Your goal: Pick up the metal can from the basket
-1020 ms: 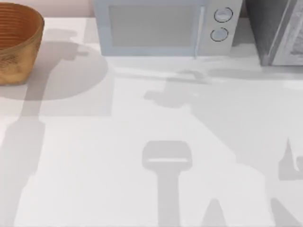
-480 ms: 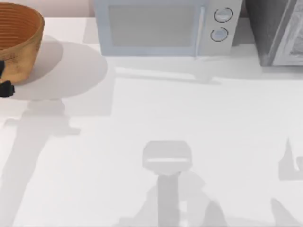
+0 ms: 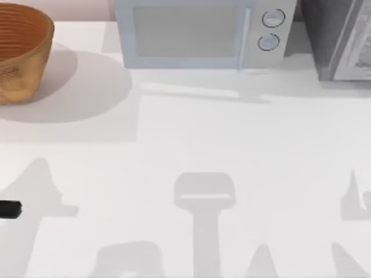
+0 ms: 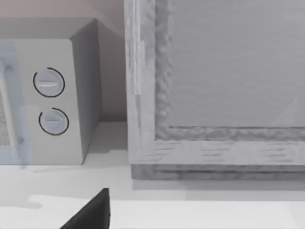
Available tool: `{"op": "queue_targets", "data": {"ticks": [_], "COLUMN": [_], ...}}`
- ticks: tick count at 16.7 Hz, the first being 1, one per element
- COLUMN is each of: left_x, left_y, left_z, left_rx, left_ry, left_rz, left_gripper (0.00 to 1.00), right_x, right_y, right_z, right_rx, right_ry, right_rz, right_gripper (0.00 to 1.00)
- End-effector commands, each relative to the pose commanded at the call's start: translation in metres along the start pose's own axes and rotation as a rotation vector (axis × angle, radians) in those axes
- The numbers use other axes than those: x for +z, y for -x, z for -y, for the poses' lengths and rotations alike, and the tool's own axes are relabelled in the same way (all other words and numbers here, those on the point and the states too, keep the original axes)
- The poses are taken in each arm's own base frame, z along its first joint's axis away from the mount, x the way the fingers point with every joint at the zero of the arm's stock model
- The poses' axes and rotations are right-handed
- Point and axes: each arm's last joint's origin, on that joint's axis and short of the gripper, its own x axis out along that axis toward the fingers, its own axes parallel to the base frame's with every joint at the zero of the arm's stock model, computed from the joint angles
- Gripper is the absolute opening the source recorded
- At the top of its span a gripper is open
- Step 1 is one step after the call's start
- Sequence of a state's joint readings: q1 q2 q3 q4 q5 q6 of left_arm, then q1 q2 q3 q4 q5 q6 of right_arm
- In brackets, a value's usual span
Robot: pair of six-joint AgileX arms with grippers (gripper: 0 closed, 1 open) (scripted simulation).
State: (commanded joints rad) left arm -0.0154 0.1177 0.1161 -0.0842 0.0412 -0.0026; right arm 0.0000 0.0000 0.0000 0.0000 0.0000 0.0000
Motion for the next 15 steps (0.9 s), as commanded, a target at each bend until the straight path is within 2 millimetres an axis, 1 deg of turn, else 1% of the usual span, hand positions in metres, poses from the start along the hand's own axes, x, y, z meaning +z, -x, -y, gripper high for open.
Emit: {"op": "queue_targets", "data": {"ticks": [2,4,11,13,15], "left_x": [-0.015,-0.022,-0.023,-0.013,0.002], "left_y": [0.0,0.0,-0.001,-0.001,-0.003], "left_z": [-0.002,-0.003,-0.003,-0.001,0.001], "left_rx": [0.036,0.055,0.053,0.028,-0.019], "left_ry": [-0.003,-0.004,-0.006,-0.008,-0.012], "left_rz": [0.057,0.084,0.08,0.099,0.125], "left_gripper": [0.0,0.0,0.0,0.0,0.0], "right_x": [0.0,0.0,0.0,0.0,0.0], "right_y": [0.0,0.0,0.0,0.0,0.0], "right_z": [0.0,0.0,0.0,0.0,0.0], "right_rx": [0.0,0.0,0.0,0.0,0.0], "right_ry": [0.0,0.0,0.0,0.0,0.0], "right_rz": [0.0,0.0,0.0,0.0,0.0], "right_gripper": [1.0,1.0,1.0,1.0,1.0]}}
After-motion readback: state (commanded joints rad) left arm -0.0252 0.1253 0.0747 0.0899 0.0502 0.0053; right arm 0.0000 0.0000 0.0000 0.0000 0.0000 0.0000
